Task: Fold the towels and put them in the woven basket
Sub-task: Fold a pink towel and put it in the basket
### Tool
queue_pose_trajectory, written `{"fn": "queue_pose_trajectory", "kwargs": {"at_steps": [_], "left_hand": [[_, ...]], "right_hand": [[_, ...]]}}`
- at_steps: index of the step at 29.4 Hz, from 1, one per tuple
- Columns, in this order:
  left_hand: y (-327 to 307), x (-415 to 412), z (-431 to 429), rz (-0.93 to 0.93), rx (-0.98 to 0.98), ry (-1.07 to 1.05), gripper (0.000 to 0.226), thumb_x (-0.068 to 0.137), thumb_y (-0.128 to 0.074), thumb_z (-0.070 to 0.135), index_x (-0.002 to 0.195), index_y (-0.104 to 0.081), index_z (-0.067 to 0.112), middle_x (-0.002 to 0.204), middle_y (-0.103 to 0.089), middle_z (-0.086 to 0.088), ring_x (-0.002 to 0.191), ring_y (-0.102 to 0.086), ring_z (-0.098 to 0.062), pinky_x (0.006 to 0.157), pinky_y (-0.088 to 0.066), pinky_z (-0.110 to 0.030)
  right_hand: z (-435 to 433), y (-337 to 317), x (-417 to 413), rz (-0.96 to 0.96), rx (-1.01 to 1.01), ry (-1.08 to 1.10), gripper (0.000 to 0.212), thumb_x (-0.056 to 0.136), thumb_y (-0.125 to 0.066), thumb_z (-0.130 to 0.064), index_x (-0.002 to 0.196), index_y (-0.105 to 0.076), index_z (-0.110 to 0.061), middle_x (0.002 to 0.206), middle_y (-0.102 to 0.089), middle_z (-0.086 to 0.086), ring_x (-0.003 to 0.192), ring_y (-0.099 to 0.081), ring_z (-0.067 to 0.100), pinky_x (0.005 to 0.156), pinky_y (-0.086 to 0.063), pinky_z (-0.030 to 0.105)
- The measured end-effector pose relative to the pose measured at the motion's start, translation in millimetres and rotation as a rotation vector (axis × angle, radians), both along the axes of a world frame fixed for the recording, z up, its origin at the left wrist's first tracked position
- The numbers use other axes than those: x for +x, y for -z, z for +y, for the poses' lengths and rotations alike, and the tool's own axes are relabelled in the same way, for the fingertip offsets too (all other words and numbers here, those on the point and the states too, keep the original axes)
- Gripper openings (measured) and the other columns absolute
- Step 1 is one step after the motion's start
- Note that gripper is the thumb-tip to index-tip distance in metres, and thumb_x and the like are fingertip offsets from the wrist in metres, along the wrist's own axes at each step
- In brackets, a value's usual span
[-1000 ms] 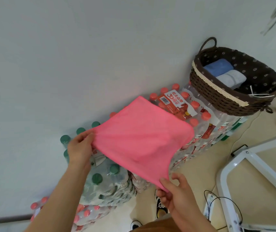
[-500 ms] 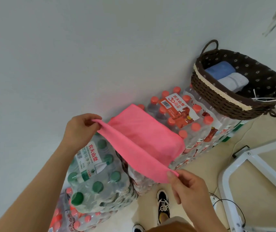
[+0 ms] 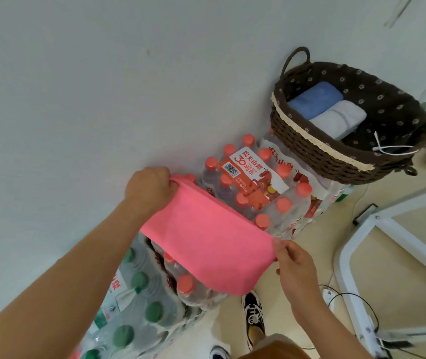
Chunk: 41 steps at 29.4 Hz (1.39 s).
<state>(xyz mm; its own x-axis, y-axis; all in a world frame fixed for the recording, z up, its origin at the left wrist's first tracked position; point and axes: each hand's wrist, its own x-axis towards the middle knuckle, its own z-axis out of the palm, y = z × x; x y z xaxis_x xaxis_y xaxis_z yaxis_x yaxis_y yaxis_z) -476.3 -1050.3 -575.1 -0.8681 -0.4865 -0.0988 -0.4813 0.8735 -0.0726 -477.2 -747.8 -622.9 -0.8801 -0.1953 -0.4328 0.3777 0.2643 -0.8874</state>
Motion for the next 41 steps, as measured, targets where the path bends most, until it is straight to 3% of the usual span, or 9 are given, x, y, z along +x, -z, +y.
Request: {"fn": "queue_pose_trajectory", "kwargs": {"at_steps": [6, 11, 16, 20, 24, 28, 32, 36, 41], "left_hand": [[8.9, -19.3, 11.3, -0.084, -0.068, 0.025, 0.030, 0.092, -0.043, 0.029, 0.104, -0.063, 0.009, 0.107, -0.066, -0.015, 0.099, -0.062, -0.036, 0.076, -0.048, -0.038], [17.7, -23.4, 13.4, -0.076, -0.116, 0.017, 0.031, 0.097, -0.037, 0.033, 0.107, -0.059, 0.013, 0.106, -0.067, -0.011, 0.096, -0.064, -0.034, 0.070, -0.045, -0.036], [17.4, -23.9, 10.5, 0.020, -0.090, 0.176, 0.021, 0.089, -0.048, 0.022, 0.107, -0.056, 0.016, 0.104, -0.060, -0.008, 0.096, -0.060, -0.033, 0.061, -0.039, -0.035], [16.2, -27.0, 19.4, -0.089, 0.213, 0.615, 0.044, 0.066, -0.056, 0.017, 0.109, -0.063, 0.025, 0.105, -0.064, 0.002, 0.100, -0.058, -0.024, 0.083, -0.048, -0.039], [10.4, -40.2, 31.8, -0.355, 0.203, 0.572, 0.054, 0.071, -0.059, 0.027, 0.123, -0.051, 0.035, 0.118, -0.058, 0.008, 0.114, -0.050, -0.017, 0.102, -0.033, -0.044], [8.3, -45.2, 29.9, -0.342, 0.283, 0.525, 0.043, 0.073, -0.061, 0.032, 0.115, -0.050, 0.040, 0.113, -0.054, 0.010, 0.111, -0.050, -0.013, 0.102, -0.028, -0.047], [5.8, -30.4, 19.0, -0.284, 0.276, 0.527, 0.036, 0.079, -0.062, 0.045, 0.109, -0.044, 0.038, 0.101, -0.054, 0.015, 0.095, -0.053, -0.010, 0.098, -0.030, -0.042], [10.7, -2.4, 3.3, -0.242, 0.250, 0.448, 0.031, 0.088, -0.054, 0.044, 0.115, -0.043, 0.036, 0.101, -0.058, 0.014, 0.095, -0.057, -0.013, 0.095, -0.031, -0.038], [3.2, 38.3, 5.9, -0.090, 0.790, 0.066, 0.022, 0.085, -0.062, 0.044, 0.101, -0.057, 0.030, 0.093, -0.062, 0.007, 0.087, -0.061, -0.015, 0.078, -0.048, -0.031]], "right_hand": [[-8.4, 25.4, -9.3, -0.055, 0.016, 0.021, 0.036, 0.098, -0.048, -0.029, 0.086, -0.053, 0.004, 0.091, -0.054, 0.030, 0.071, -0.048, 0.021, 0.073, -0.044, 0.038], [-8.0, 32.5, -12.3, -0.163, -0.084, 0.085, 0.024, 0.097, -0.051, -0.025, 0.077, -0.059, -0.013, 0.082, -0.062, 0.006, 0.082, -0.059, 0.022, 0.082, -0.052, 0.042], [-5.0, 28.5, -7.3, -0.367, -0.304, 0.087, 0.018, 0.095, -0.056, -0.024, 0.083, -0.060, -0.010, 0.091, -0.064, 0.007, 0.090, -0.062, 0.022, 0.086, -0.055, 0.043], [-4.4, 30.5, -8.3, -0.478, -0.428, 0.050, 0.032, 0.076, -0.070, -0.022, 0.106, -0.067, -0.009, 0.103, -0.072, 0.005, 0.096, -0.067, 0.020, 0.081, -0.054, 0.040], [-3.0, 30.7, -13.5, -0.490, -0.515, 0.065, 0.060, 0.051, -0.091, -0.029, 0.100, -0.068, -0.003, 0.098, -0.072, 0.011, 0.086, -0.068, 0.019, 0.076, -0.053, 0.035], [-0.8, 22.4, -16.2, -0.297, -0.411, 0.058, 0.053, 0.042, -0.092, -0.046, 0.076, -0.070, -0.013, 0.082, -0.069, 0.007, 0.076, -0.063, 0.018, 0.072, -0.055, 0.036], [8.5, 1.6, -45.0, 0.016, -0.136, 0.046, 0.014, 0.074, -0.079, -0.012, 0.080, -0.067, -0.013, 0.078, -0.068, 0.002, 0.072, -0.059, 0.015, 0.068, -0.050, 0.032], [7.4, -15.2, -101.5, 0.279, 0.100, -0.130, 0.016, 0.080, -0.074, -0.013, 0.084, -0.063, -0.024, 0.083, -0.063, -0.004, 0.078, -0.056, 0.018, 0.070, -0.047, 0.029], [-21.2, -23.0, -160.6, 0.501, 0.351, -0.435, 0.011, 0.085, -0.069, -0.018, 0.090, -0.060, -0.016, 0.085, -0.058, 0.001, 0.081, -0.054, 0.021, 0.071, -0.040, 0.028]]}}
